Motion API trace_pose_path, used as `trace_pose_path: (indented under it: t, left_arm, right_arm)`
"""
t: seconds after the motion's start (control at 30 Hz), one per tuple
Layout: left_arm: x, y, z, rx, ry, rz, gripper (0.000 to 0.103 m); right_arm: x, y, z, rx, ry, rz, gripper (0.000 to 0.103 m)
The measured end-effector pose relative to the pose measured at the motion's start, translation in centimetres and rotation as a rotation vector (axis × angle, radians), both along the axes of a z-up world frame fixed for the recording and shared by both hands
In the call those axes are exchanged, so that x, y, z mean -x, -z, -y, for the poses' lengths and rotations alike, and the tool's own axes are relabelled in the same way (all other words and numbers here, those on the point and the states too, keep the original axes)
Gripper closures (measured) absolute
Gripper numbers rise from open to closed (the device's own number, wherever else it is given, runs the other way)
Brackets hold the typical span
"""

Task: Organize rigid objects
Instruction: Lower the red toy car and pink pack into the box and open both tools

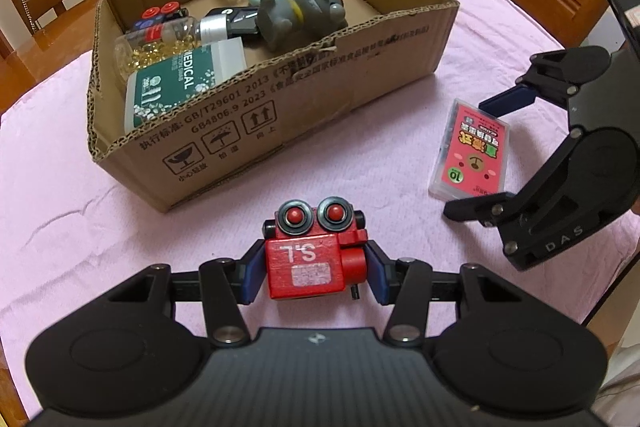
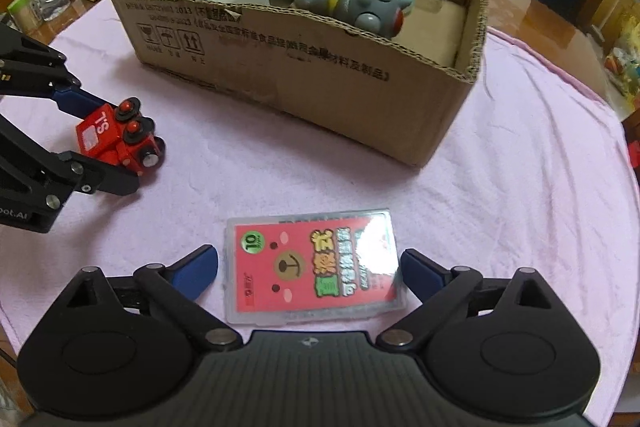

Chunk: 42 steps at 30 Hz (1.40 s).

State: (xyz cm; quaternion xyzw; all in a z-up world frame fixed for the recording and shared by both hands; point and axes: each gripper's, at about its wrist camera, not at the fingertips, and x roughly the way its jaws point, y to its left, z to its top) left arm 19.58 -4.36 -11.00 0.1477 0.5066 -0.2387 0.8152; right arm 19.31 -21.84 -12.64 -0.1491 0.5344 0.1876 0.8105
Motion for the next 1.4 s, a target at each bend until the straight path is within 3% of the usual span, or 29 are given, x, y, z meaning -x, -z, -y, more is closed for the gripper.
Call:
trace_pose_path:
  t: [0.03, 0.37, 0.77, 1.1, 1.4]
  left_arm:
    - [0.0, 0.0, 0.0, 0.001, 0.001, 0.001, 0.053]
    - [0.2, -1.3, -0.4, -0.006, 0.017, -0.006, 0.053]
    - [0.0, -7.3, -1.1, 0.009, 0.047, 0.066, 0.053]
    - [-5.1, -10.7, -0.4, 0.038, 0.026, 0.168, 0.053]
    - [-11.8, -10.7, 1.4, 0.060, -0.021, 0.202, 0.053]
  right_arm:
    - [0.0, -0.2, 0.0, -0.004, -0.003, 0.007, 0.010]
    - [0.2, -1.4, -0.5, 0.015, -0.007, 0.013, 0.010]
    - [0.5, -7.4, 0.3, -0.021, -0.043, 0.094, 0.010]
    - [-3.1, -11.4, -1.1, -0.074, -0.036, 0.210, 0.010]
    - [-7.3, -10.2, -2.4, -0.101, 0.036, 0.232, 0.010]
